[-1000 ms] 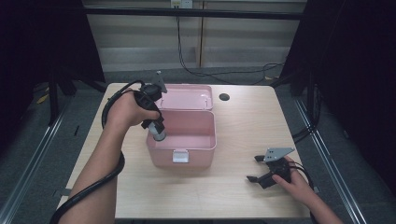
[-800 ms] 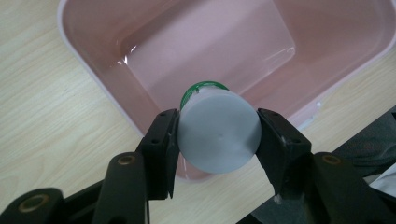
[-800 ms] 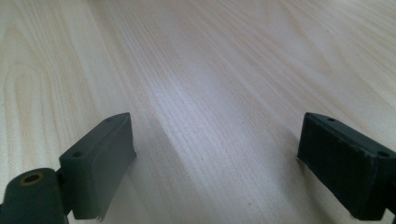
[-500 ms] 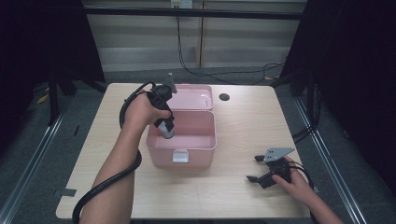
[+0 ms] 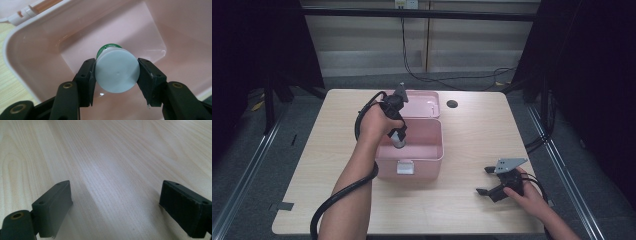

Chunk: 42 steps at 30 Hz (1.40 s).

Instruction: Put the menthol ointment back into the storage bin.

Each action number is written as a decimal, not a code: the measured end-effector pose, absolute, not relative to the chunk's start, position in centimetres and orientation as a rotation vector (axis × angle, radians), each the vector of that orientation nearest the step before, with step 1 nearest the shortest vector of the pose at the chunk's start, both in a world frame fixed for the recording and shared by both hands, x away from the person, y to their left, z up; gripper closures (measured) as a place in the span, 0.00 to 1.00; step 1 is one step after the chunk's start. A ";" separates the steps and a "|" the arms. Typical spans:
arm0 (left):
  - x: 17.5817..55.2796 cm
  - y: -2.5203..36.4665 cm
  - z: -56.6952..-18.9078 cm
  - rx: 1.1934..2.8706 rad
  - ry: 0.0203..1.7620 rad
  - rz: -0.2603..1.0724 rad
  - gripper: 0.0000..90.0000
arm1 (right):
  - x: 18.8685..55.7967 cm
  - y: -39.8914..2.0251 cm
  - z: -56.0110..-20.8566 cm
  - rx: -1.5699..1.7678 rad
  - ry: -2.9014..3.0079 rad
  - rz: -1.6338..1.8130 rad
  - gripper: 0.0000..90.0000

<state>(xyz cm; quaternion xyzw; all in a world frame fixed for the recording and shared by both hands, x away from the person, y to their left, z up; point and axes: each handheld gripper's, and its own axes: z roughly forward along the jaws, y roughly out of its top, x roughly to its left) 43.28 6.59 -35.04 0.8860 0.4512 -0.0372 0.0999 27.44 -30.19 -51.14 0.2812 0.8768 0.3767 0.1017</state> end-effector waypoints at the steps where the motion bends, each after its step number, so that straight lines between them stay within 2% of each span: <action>1: 43.4 6.5 -35.3 2.616 1.340 -0.106 0.56 | 27.4 -30.2 -51.1 0.830 2.590 1.112 0.11; 42: 45.3 4.6 -41.1 2.489 1.519 -0.008 0.56 | 27.4 -30.2 -51.1 0.831 2.587 1.114 0.11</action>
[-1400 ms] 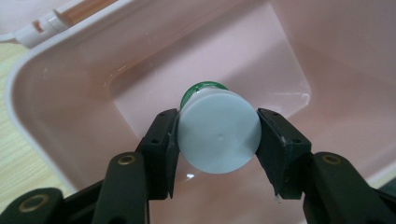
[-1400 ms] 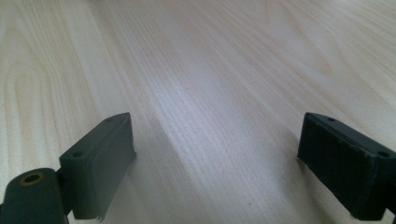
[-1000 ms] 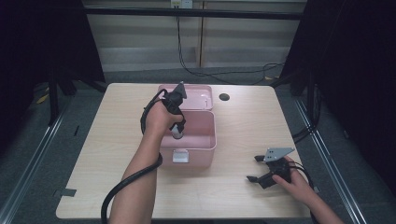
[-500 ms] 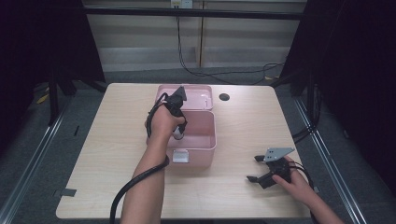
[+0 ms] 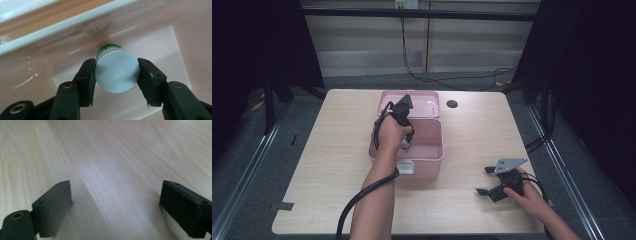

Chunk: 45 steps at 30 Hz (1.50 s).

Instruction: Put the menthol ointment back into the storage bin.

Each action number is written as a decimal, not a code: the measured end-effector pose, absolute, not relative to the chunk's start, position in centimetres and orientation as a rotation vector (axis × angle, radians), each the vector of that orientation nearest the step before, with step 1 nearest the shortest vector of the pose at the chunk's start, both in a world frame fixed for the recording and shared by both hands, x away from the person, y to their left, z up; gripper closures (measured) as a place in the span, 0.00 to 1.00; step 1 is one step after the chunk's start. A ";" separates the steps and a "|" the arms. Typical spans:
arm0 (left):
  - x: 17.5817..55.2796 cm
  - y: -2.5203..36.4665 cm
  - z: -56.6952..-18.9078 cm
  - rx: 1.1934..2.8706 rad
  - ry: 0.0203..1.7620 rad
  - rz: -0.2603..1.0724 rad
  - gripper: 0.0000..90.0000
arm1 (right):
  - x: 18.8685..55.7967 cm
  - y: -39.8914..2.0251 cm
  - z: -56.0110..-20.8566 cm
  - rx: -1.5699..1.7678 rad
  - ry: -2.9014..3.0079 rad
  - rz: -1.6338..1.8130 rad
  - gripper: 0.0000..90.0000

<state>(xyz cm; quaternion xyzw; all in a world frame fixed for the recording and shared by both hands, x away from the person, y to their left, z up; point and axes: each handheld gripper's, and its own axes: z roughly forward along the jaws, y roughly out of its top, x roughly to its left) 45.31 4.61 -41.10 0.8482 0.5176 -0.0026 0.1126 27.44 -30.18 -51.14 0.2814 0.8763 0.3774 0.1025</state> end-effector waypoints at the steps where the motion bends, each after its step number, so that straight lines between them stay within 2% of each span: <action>1: 45.3 4.6 -41.2 2.484 1.528 -0.001 0.56 | 27.4 -30.2 -51.1 0.830 2.587 1.114 0.11; 15: 45.5 4.5 -42.8 2.456 1.546 -0.012 0.56 | 27.4 -30.2 -51.1 0.830 2.586 1.114 0.11; 35: 45.4 4.5 -42.8 2.437 1.557 0.011 0.55 | 27.4 -30.2 -51.1 0.830 2.586 1.114 0.11; 45: 45.1 4.7 -42.4 2.453 1.544 0.014 0.49 | 27.4 -30.2 -51.1 0.832 2.587 1.115 0.11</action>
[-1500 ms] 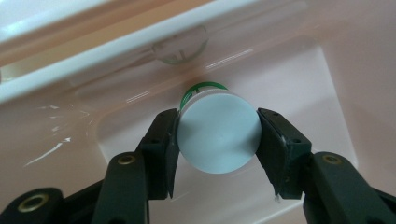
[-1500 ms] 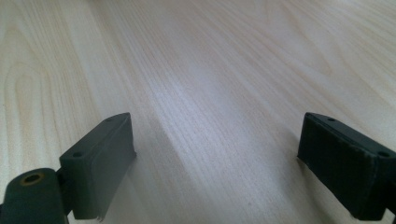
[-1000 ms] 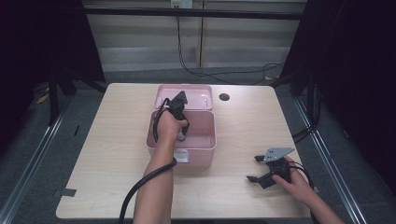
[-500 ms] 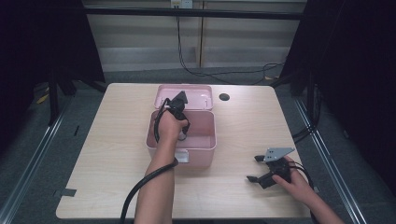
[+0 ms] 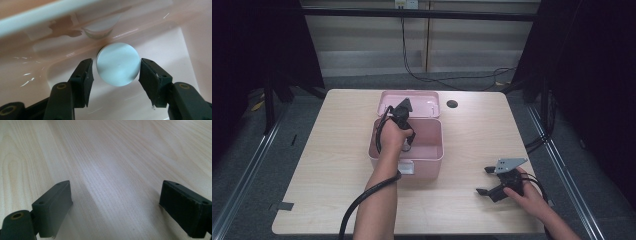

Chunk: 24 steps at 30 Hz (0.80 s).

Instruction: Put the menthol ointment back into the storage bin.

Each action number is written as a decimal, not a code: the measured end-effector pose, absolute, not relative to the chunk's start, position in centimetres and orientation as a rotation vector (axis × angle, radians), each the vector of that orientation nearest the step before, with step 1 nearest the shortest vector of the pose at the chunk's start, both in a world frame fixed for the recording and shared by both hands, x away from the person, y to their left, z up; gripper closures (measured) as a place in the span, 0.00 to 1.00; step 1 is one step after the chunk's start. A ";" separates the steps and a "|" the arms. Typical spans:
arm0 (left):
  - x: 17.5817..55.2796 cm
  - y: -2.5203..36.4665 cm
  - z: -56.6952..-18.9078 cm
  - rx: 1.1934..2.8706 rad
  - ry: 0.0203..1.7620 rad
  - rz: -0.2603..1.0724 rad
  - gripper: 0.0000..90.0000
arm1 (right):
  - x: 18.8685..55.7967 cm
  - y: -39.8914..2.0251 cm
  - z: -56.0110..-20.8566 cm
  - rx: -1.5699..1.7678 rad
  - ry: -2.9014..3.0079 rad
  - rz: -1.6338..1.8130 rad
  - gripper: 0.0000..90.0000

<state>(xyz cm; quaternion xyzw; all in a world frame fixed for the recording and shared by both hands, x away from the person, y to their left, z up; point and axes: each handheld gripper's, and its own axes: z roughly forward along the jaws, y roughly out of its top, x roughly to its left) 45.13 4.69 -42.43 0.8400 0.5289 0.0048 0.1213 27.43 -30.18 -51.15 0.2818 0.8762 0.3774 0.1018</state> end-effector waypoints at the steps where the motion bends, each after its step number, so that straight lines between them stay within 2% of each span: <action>1: 45.1 4.7 -42.4 2.457 1.538 0.007 0.48 | 27.4 -30.2 -51.1 0.832 2.587 1.114 0.11; 8: 44.8 5.1 -41.9 2.451 1.541 -0.001 0.46 | 27.4 -30.2 -51.1 0.831 2.587 1.114 0.11; 24: 44.2 5.8 -40.8 2.436 1.526 0.006 0.33 | 27.4 -30.2 -51.1 0.831 2.588 1.115 0.11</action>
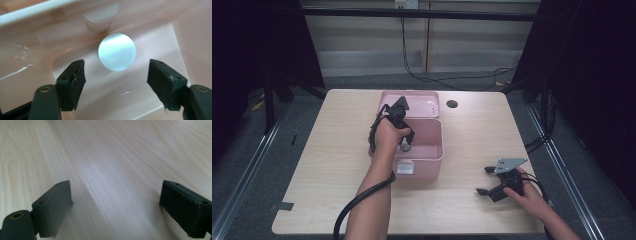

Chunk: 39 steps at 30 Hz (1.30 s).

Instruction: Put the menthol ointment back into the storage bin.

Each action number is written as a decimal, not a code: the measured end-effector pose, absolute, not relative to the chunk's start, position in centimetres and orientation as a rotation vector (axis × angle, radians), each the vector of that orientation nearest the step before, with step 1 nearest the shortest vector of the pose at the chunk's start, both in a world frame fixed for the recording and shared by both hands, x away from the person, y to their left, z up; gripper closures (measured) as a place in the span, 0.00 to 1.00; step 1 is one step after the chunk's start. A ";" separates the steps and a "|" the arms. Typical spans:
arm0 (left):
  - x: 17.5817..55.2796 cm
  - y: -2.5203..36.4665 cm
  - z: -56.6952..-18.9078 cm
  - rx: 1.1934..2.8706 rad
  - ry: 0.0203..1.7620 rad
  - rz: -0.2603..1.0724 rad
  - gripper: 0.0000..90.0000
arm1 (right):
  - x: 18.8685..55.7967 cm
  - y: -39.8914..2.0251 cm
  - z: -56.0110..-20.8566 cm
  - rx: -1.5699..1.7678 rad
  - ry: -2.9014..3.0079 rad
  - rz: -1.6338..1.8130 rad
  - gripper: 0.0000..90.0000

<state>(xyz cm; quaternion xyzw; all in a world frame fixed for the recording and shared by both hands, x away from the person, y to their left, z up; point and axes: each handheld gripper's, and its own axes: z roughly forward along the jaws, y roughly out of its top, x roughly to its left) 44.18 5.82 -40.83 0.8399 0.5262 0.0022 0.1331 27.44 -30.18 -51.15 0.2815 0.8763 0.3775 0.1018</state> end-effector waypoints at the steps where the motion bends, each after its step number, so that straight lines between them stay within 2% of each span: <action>1: 44.2 5.9 -40.8 2.437 1.519 0.008 0.32 | 27.4 -30.2 -51.1 0.830 2.586 1.114 0.11; 14: 43.5 6.6 -39.6 2.450 1.504 -0.016 0.28 | 27.5 -30.2 -51.1 0.828 2.586 1.114 0.11; 39: 42.0 8.3 -34.1 2.483 1.420 -0.013 0.28 | 27.5 -30.2 -51.1 0.827 2.588 1.112 0.11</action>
